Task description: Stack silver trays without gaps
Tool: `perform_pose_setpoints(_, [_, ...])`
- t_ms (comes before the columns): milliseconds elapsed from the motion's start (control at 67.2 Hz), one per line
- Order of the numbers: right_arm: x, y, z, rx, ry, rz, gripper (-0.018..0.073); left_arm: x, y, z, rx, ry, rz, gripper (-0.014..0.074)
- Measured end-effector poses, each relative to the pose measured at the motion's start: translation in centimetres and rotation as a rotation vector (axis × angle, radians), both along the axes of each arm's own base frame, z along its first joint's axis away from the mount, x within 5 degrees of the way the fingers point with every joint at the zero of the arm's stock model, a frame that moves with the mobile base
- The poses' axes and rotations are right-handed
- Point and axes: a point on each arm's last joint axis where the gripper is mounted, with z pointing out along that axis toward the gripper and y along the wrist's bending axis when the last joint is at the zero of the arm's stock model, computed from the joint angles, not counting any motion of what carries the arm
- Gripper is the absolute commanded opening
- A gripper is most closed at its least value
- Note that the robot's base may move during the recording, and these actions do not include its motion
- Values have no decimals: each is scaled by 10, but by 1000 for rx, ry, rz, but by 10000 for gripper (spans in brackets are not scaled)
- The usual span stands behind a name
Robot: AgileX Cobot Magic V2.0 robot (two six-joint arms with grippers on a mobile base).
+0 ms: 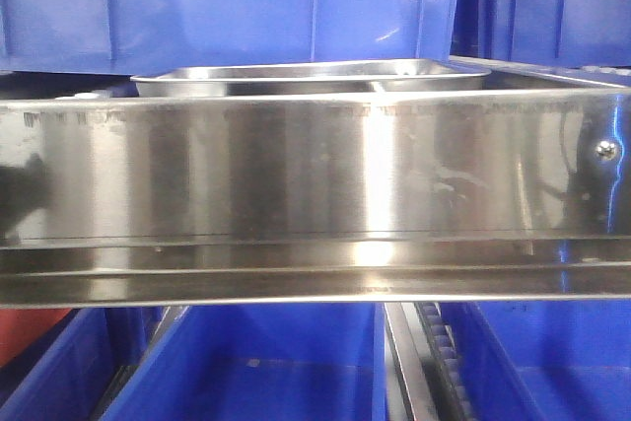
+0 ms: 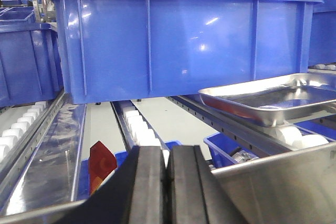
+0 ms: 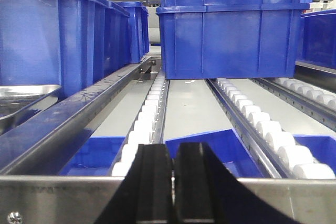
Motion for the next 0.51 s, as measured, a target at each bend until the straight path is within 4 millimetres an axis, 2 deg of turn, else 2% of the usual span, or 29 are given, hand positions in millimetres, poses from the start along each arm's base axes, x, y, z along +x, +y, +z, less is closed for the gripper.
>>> perform_pose_setpoints(506, [0,0,0,0,0,0,-17,0,0,0,0,0,0,-16])
